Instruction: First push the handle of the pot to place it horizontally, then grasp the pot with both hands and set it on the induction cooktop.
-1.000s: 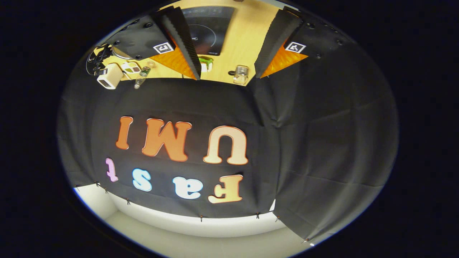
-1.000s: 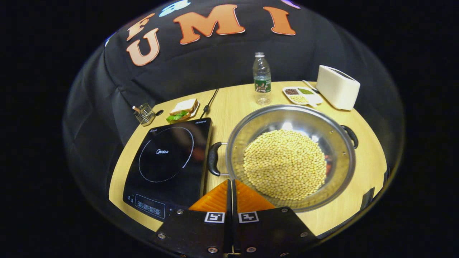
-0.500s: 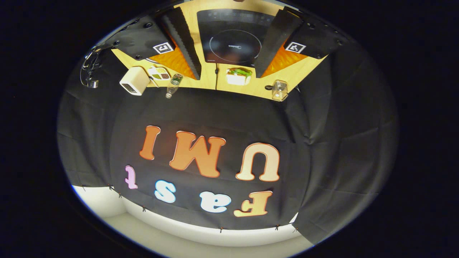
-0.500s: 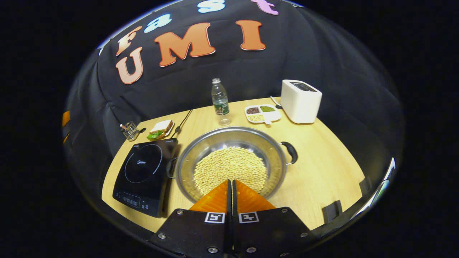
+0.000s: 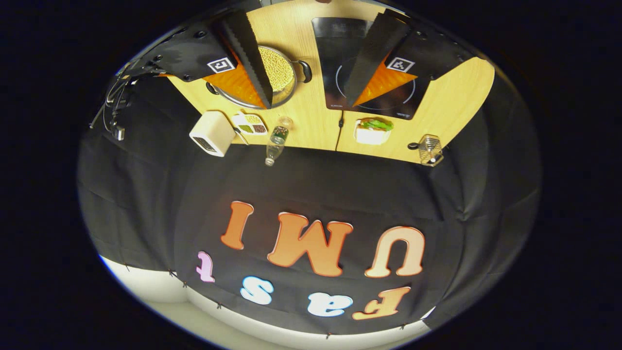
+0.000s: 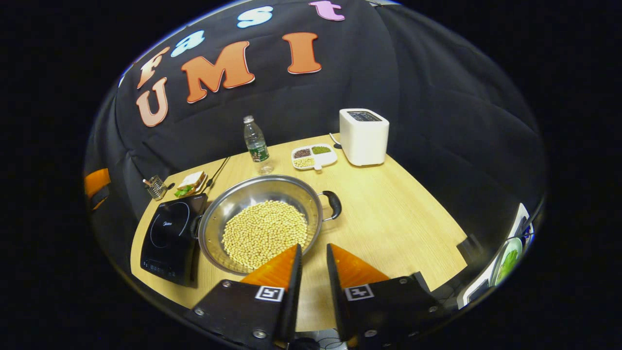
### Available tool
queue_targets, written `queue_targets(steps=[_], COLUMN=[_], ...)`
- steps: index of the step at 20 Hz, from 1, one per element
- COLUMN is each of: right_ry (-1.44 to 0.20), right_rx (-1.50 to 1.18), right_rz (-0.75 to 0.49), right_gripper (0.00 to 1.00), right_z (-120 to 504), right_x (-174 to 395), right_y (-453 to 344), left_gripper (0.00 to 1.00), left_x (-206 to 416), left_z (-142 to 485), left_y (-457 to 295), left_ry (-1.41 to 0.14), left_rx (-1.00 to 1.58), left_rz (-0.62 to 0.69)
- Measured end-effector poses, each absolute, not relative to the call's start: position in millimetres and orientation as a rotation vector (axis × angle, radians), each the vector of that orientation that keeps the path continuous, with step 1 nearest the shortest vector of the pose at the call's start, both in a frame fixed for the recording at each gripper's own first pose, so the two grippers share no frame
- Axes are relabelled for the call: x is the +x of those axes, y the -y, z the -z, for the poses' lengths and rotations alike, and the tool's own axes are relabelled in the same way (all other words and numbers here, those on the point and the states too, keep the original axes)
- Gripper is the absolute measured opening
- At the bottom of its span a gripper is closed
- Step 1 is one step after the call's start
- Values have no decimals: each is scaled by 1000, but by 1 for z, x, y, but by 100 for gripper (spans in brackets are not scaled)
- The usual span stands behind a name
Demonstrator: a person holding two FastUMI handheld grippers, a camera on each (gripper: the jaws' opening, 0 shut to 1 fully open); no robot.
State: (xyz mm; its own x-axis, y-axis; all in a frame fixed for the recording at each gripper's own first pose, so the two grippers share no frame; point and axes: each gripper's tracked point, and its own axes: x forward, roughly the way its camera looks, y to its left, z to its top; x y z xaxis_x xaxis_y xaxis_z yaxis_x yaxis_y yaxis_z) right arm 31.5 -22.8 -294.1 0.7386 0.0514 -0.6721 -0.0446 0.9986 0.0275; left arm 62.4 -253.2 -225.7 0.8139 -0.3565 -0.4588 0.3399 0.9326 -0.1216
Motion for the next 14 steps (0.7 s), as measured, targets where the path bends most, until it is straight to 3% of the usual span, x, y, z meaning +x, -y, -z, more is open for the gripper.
queue_targets(steps=[1, 2, 3, 4, 6, 7, 14], right_ry=[-744, -750, -754, -755, -748, -749, -791], right_rx=[13, 14, 12, 8, -15, -32, -40], right_rz=[-38, -22, -3, 13, 29, 36, 80], right_gripper=[34, 55, 58, 76, 89, 94, 95], right_z=[297, 300, 303, 303, 303, 304, 326], right_x=[32, 34, 36, 38, 46, 50, 84], right_y=[27, 28, 31, 32, 32, 33, 27], left_gripper=[98, 98, 97, 98, 98, 98, 99], left_x=[65, 67, 68, 71, 85, 88, 84], left_z=[237, 250, 261, 272, 297, 312, 412], left_y=[261, 268, 273, 279, 289, 293, 311], left_ry=[-518, -546, -575, -602, -638, -663, -928], left_rx=[-28, -24, -23, -20, 15, 33, 80], left_rz=[392, 411, 429, 448, 480, 494, 533])
